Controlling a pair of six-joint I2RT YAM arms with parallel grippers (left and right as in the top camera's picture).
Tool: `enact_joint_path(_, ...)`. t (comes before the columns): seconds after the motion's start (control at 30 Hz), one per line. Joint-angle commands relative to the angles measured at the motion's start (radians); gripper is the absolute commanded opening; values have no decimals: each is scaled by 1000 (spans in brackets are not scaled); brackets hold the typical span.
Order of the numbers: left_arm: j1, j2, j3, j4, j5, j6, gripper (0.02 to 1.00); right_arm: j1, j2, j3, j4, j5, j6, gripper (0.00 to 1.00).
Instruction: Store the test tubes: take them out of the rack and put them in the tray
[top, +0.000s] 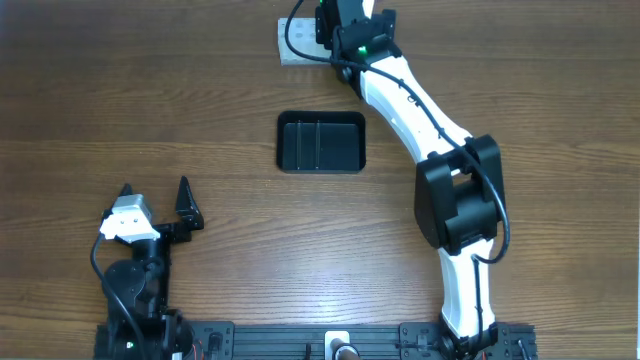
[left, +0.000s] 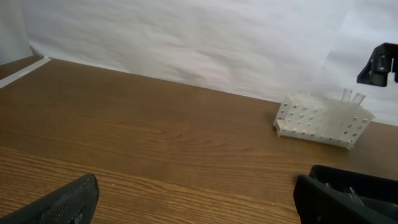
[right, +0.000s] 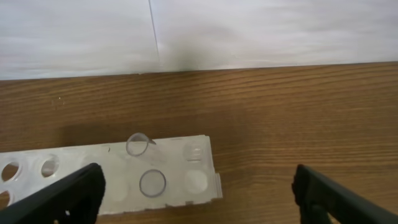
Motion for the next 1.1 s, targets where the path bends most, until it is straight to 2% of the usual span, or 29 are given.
enact_joint_path(0.03,4,-9,-4,0,-8,14,998,1,43,26,22,21,3,906)
enact_joint_path(0.1,4,-9,-4,0,-8,14,998,4,60,26,37,8,-31,906)
enact_joint_path(0.27,4,-9,-4,0,-8,14,996,6,79,26,63,8,-39,901)
enact_joint_path(0.5,4,-9,-4,0,-8,14,998,10,89,26,91,7,-84,801)
enact_joint_path(0.57,4,-9,-4,0,-8,14,998,12,91,26,90,7,-92,739)
enact_joint_path(1.1,4,-9,-4,0,-8,14,998,23,98,26,72,8,-106,717)
